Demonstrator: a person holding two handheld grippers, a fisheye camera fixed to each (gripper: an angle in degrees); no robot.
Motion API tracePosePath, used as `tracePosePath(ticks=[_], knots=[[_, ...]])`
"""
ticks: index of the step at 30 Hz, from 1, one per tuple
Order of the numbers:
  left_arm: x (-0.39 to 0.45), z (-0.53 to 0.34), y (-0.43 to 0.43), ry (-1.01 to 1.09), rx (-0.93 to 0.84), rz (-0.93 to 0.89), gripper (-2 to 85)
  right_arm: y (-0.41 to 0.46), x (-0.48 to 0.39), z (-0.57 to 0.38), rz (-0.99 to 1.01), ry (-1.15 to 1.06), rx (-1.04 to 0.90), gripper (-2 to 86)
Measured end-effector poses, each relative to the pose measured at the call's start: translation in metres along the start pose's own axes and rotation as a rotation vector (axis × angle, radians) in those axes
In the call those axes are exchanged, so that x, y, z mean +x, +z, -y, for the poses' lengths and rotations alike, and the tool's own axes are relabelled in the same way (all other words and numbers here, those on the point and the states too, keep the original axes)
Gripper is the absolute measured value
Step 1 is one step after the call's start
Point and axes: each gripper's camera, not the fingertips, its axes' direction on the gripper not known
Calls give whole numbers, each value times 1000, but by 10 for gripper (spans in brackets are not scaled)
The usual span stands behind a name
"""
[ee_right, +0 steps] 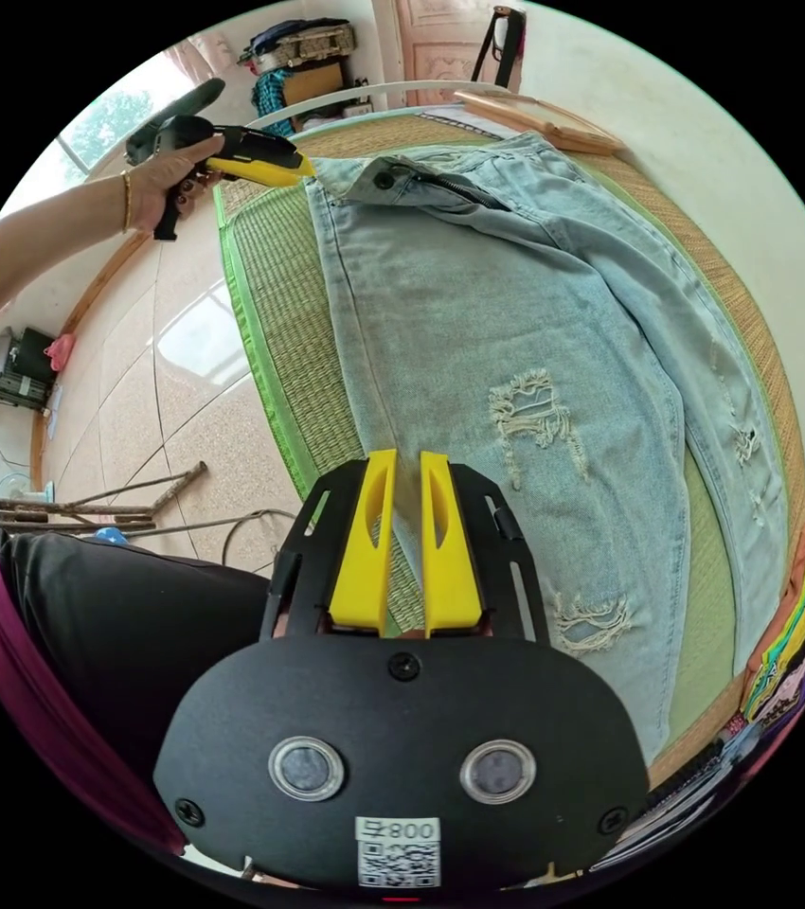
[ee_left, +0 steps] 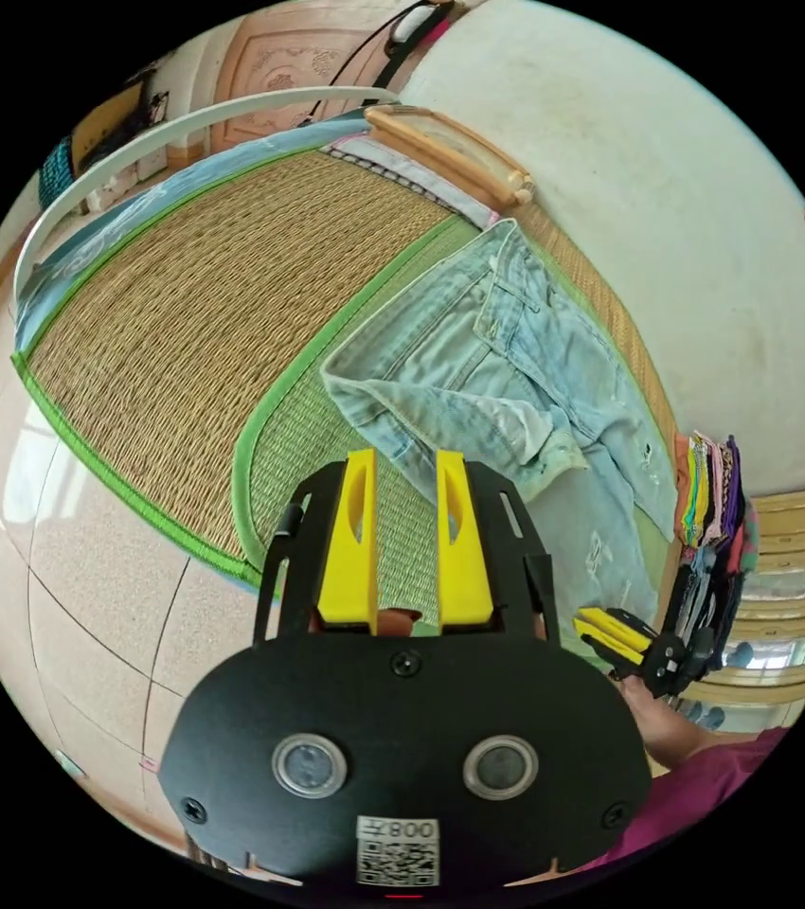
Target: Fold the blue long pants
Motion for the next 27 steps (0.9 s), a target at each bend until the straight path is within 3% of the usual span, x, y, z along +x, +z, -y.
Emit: tracePosePath(ticks=[6,15,19,22,27], knots=[[-42,8,17,-198,-15,-162,50,-2,4,12,10,42,-13,17],[-66,-36,-35,-172,56,-252,29,-12,29,7,161,86,-73,8],[-80,-67,-47,-158,3,-220,29,-12,23,-20,213,76,-90,10],[-69,-82,-61,-106,26,-137,26,-11,35,-32,254,133,-73,5],[10,-50,-52,175,-31,-96,16,-11,55,-34,287,153,-82,3]])
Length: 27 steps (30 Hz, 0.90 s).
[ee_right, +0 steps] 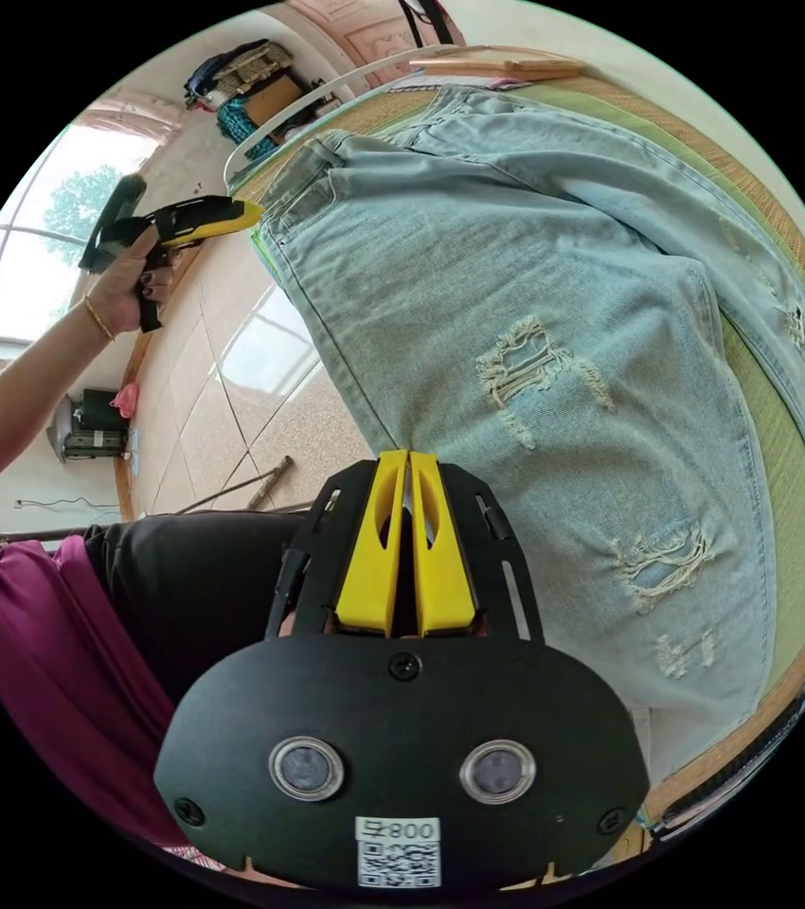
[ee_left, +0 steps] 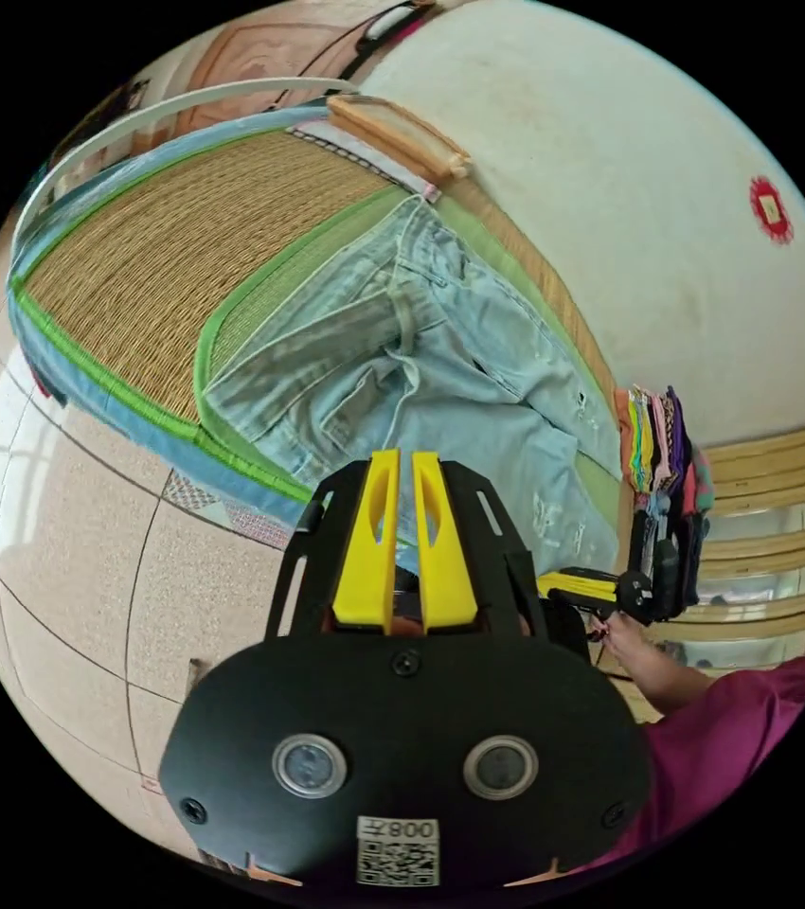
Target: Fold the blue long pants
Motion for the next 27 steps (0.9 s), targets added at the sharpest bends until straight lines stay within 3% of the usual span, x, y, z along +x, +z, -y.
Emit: tracePosePath(ticks=[7,13,27], knots=[[25,83,33,-7,-133,271,4,-28,41,-28,64,110,100,2],[67,84,12,25,-36,148,2,-56,115,-80,100,315,223,1],[180,76,-31,92,157,209,14,-58,214,-124,40,477,281,0]])
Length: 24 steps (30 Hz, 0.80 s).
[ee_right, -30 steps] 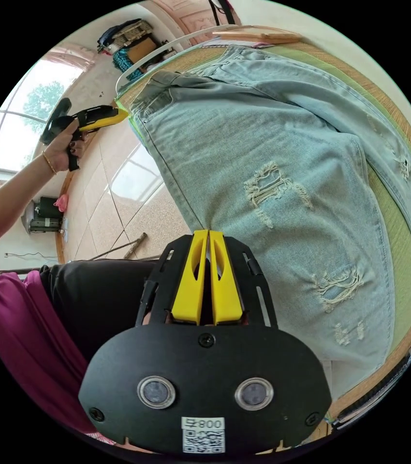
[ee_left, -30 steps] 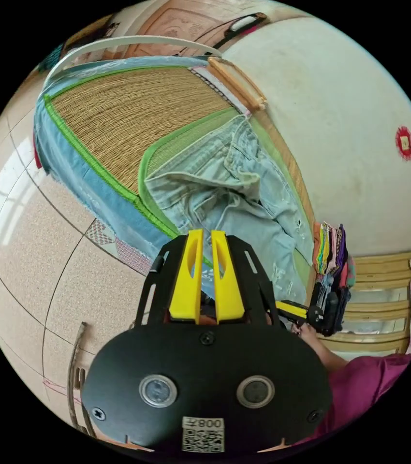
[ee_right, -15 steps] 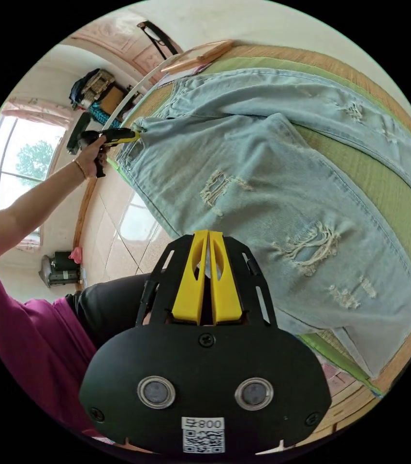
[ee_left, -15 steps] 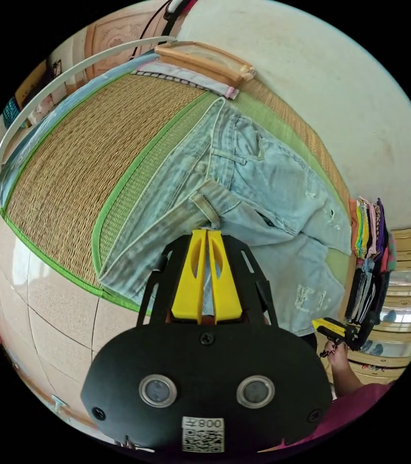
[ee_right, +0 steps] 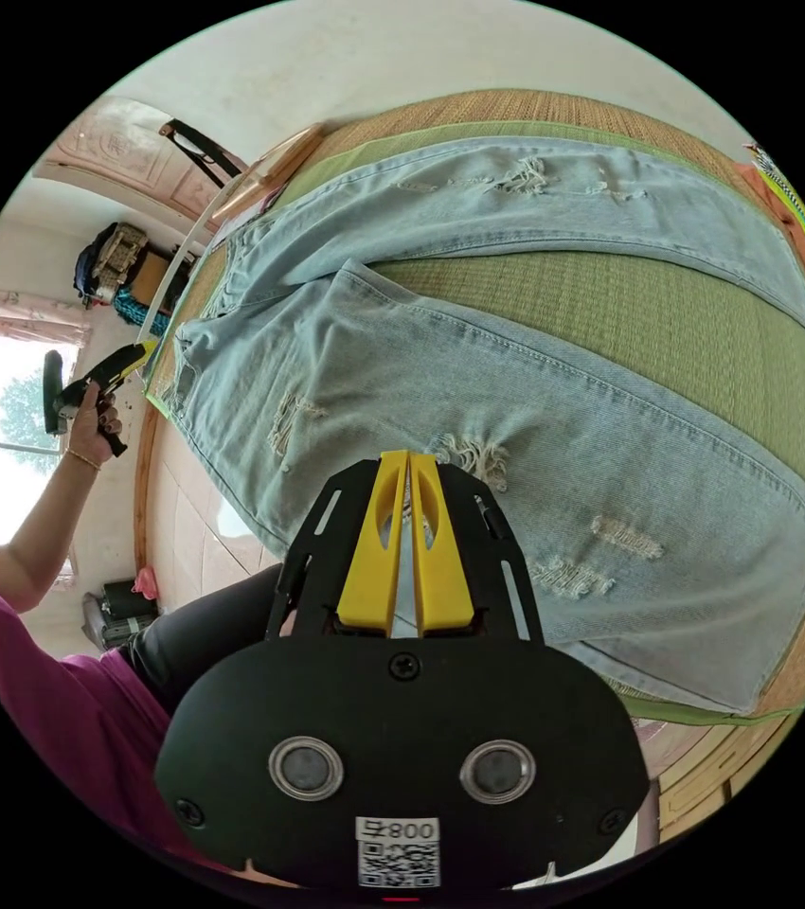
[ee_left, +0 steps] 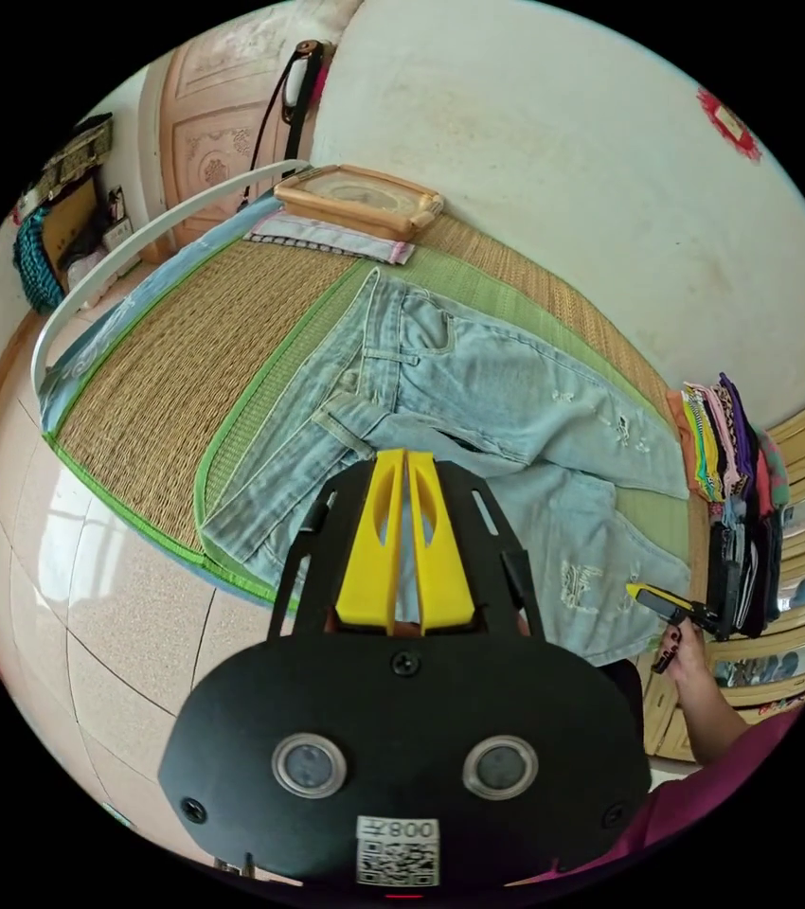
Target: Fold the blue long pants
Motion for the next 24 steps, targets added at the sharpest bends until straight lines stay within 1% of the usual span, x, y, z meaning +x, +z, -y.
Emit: tracePosePath(ticks=[3,5,8,10,11,12,14,16,19,21,22,23,24], knots=[[20,18,10,30,-44,-110,28,8,5,-1,5,-9,-7,0],[40,34,28,70,-91,-146,34,10,8,0,6,-13,-4,0],[82,62,71,136,-194,-143,25,9,15,-1,8,-20,-3,0],[108,77,97,206,-258,-37,14,9,20,-4,5,-28,-6,0],[123,86,114,278,-304,79,9,9,22,-5,5,-30,-4,0],[136,96,123,342,-309,135,5,9,24,-9,5,-32,0,0],[144,117,125,324,-281,210,3,9,26,-15,5,-37,8,0],[145,138,126,277,-283,175,1,9,28,-23,-8,-50,19,0],[150,163,120,211,-247,200,0,9,33,-32,-5,-51,33,0],[150,176,107,90,-181,148,0,9,38,-36,5,-53,35,0],[153,177,102,74,-155,154,0,8,42,-38,17,-50,36,0],[164,180,93,84,-127,148,0,8,44,-39,24,-49,36,0],[183,180,87,132,-112,82,1,7,48,-42,37,-47,38,0]])
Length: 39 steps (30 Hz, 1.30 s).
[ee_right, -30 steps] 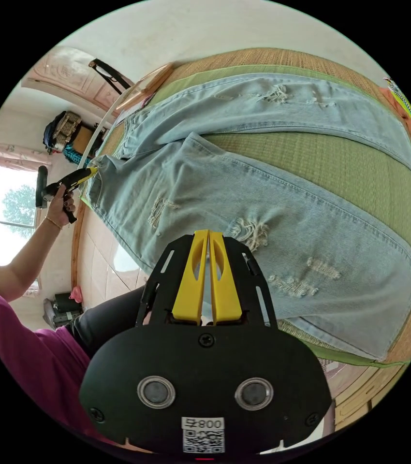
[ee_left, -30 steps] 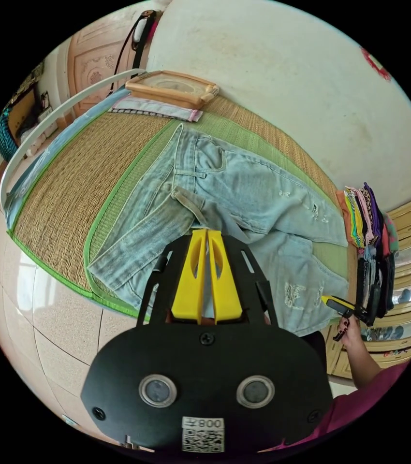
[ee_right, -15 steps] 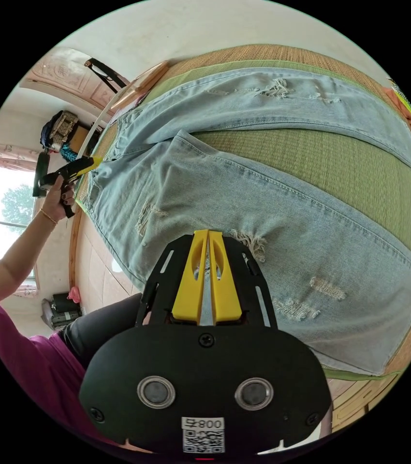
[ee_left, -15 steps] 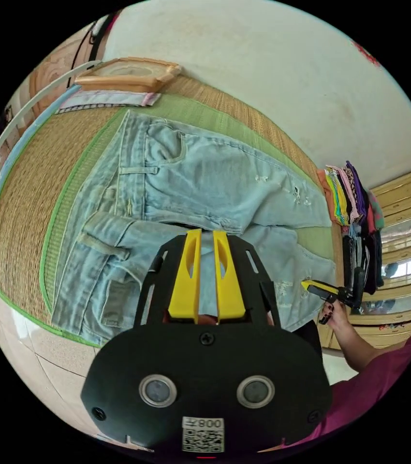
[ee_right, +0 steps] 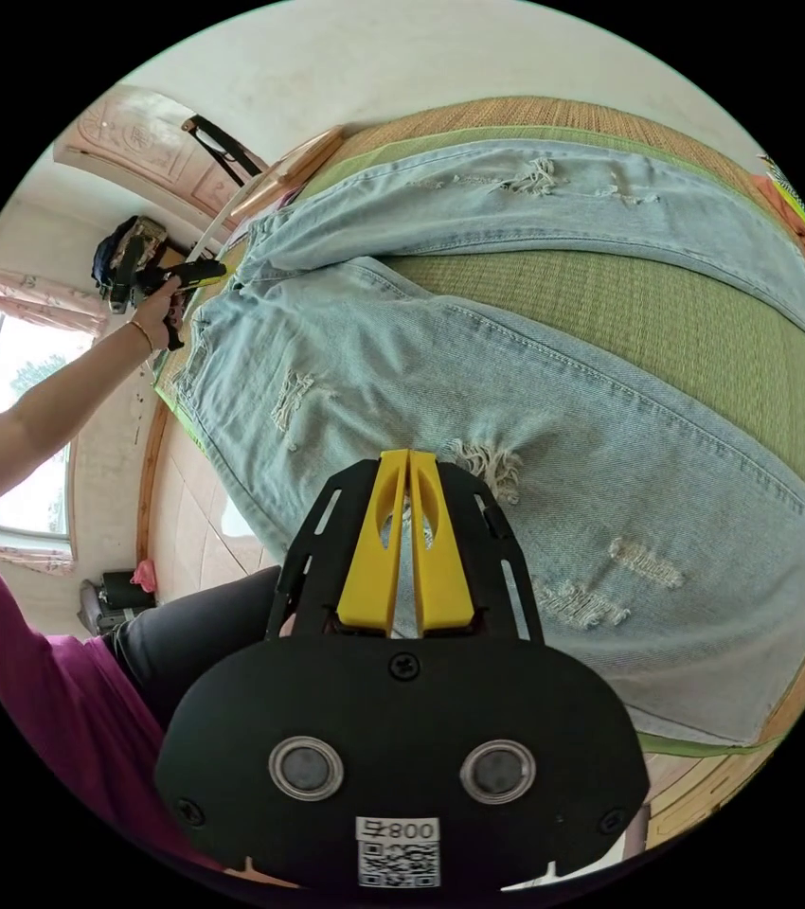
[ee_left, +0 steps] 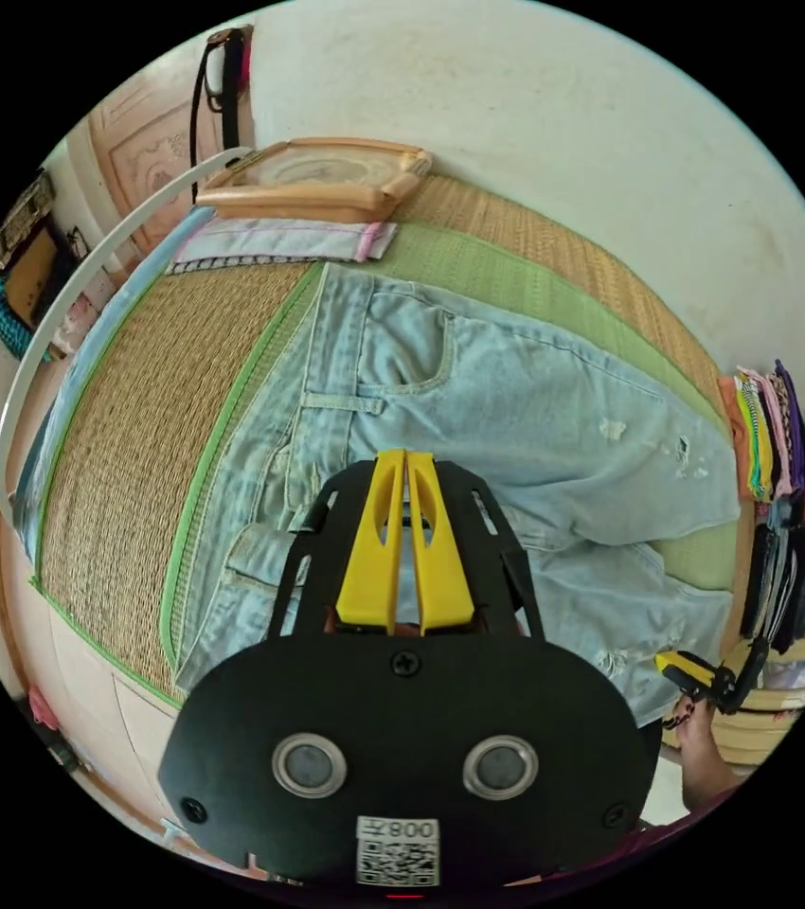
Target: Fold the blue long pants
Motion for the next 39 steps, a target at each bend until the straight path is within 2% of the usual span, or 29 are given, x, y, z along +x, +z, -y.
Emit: tracePosePath(ticks=[3,4,6,8,11,12,18,21,25,27,29,31,32,35,39], knots=[[68,1,2,189,-45,-174,1,-6,6,-6,1,10,-2,0],[84,1,4,229,-59,-179,1,-11,8,-9,-24,21,14,1],[143,6,18,363,-95,-158,1,-25,14,-14,-48,36,55,1],[176,16,30,406,-103,-130,1,-40,25,-20,-85,66,101,1],[205,32,54,445,-186,-48,1,-52,52,-29,-167,126,123,0],[207,33,53,464,-161,-52,0,-50,64,-34,-183,154,103,1],[191,42,31,301,-177,-48,1,-44,72,-71,-155,217,172,1],[211,52,19,274,-166,-29,1,-50,77,-76,-128,205,156,1],[259,66,1,353,-93,-165,3,-96,110,-92,-153,262,290,1],[295,76,7,426,-111,-227,5,-112,135,-95,-141,293,332,1],[319,80,19,474,-163,-201,5,-118,157,-92,-137,309,321,1],[334,77,35,506,-231,-133,5,-101,175,-95,-187,338,221,1],[335,77,30,480,-182,-145,7,-102,176,-100,-183,336,261,2],[342,87,22,438,-206,-197,15,-111,180,-114,-145,337,290,6],[373,97,7,536,-181,-223,57,-163,219,-104,-306,381,436,23]])
